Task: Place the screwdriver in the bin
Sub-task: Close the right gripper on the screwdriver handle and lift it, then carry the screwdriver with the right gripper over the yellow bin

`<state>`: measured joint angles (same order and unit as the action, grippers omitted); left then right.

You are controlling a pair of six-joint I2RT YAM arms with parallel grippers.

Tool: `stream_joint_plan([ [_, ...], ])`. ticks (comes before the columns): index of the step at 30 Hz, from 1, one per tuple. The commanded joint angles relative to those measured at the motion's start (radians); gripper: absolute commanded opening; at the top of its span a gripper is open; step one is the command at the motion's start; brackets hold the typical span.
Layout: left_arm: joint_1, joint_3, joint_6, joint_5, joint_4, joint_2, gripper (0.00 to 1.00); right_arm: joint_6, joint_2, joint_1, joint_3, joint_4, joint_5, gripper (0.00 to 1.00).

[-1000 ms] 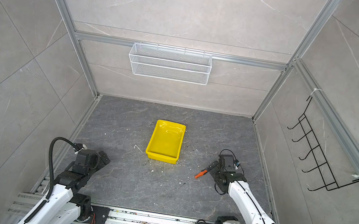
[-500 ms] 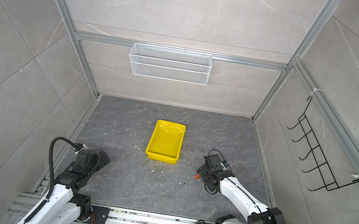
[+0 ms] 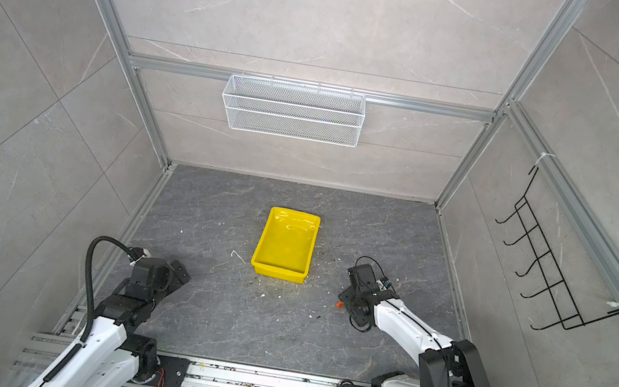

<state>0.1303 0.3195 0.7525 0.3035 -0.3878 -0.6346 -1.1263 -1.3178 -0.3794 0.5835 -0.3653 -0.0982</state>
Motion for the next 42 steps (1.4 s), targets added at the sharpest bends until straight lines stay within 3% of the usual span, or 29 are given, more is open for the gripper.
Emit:
stream_joint_plan([
  [1, 0.000, 0.013, 0.001, -0.012, 0.031, -0.003, 1.00, 0.012, -0.045, -0.004, 0.031, -0.015, -0.029, 0.63],
  [5, 0.000, 0.013, 0.001, -0.012, 0.028, -0.002, 1.00, 0.030, -0.093, -0.004, 0.053, -0.009, -0.032, 0.59],
  [9, 0.000, 0.012, 0.003, -0.009, 0.029, 0.000, 1.00, 0.036, -0.119, -0.004, 0.069, -0.008, -0.042, 0.42],
  [13, 0.000, 0.011, 0.003, -0.006, 0.035, -0.003, 1.00, 0.039, -0.111, -0.004, 0.063, -0.009, -0.044, 0.15],
  [16, 0.000, 0.012, 0.003, -0.007, 0.041, -0.011, 1.00, 0.073, -0.082, -0.011, 0.063, -0.022, -0.067, 0.08],
  [22, 0.000, 0.018, -0.005, -0.019, 0.040, -0.022, 1.00, 0.222, 0.000, -0.053, 0.201, -0.141, -0.239, 0.06],
  [27, -0.001, 0.012, -0.001, -0.009, 0.050, -0.017, 1.00, 0.319, -0.035, -0.108, 0.403, -0.167, -0.259, 0.07],
  [32, 0.000, 0.012, -0.003, -0.010, 0.046, -0.019, 1.00, 0.380, -0.230, -0.158, 0.661, -0.142, -0.159, 0.08],
  [35, 0.000, 0.011, -0.007, -0.012, 0.048, -0.016, 1.00, 0.399, -0.426, -0.180, 0.863, -0.169, -0.066, 0.08],
  [42, 0.000, 0.010, -0.013, -0.018, 0.048, -0.008, 1.00, 0.392, -0.719, -0.232, 1.156, -0.241, -0.050, 0.08],
])
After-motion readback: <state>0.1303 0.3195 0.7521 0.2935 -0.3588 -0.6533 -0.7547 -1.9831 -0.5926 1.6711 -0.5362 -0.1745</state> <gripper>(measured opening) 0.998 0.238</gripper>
